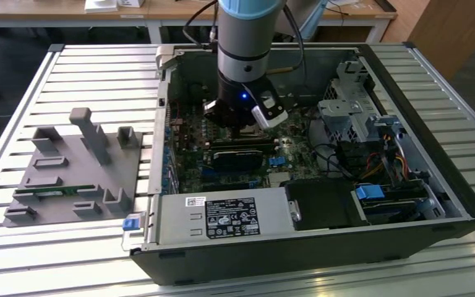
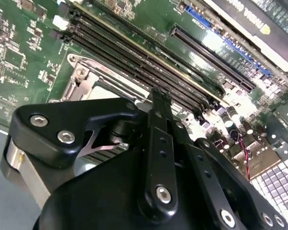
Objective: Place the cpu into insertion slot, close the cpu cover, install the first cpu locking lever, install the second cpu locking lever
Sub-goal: 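Install the second cpu locking lever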
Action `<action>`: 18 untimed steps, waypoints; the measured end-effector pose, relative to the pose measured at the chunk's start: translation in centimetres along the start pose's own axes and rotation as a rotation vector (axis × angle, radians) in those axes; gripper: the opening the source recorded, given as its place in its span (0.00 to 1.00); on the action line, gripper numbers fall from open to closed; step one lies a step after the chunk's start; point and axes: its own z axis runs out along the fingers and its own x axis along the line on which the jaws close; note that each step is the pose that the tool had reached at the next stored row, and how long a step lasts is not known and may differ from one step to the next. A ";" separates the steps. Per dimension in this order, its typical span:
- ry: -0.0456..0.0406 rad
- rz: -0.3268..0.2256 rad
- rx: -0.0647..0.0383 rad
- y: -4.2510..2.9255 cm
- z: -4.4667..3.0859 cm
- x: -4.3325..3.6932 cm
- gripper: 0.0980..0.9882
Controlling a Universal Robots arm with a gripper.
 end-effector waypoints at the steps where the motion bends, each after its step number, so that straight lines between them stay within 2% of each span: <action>1: -0.0003 0.000 -0.007 -0.07 0.01 0.02 0.01; 8: -0.0018 0.001 -0.045 -0.74 -0.05 0.24 0.01; 12: -0.0022 0.001 -0.052 -1.20 0.19 0.40 0.01; 16: -0.0022 0.001 -0.058 -1.28 0.63 0.70 0.01; 18: -0.0028 0.001 -0.065 -1.28 0.77 0.97 0.01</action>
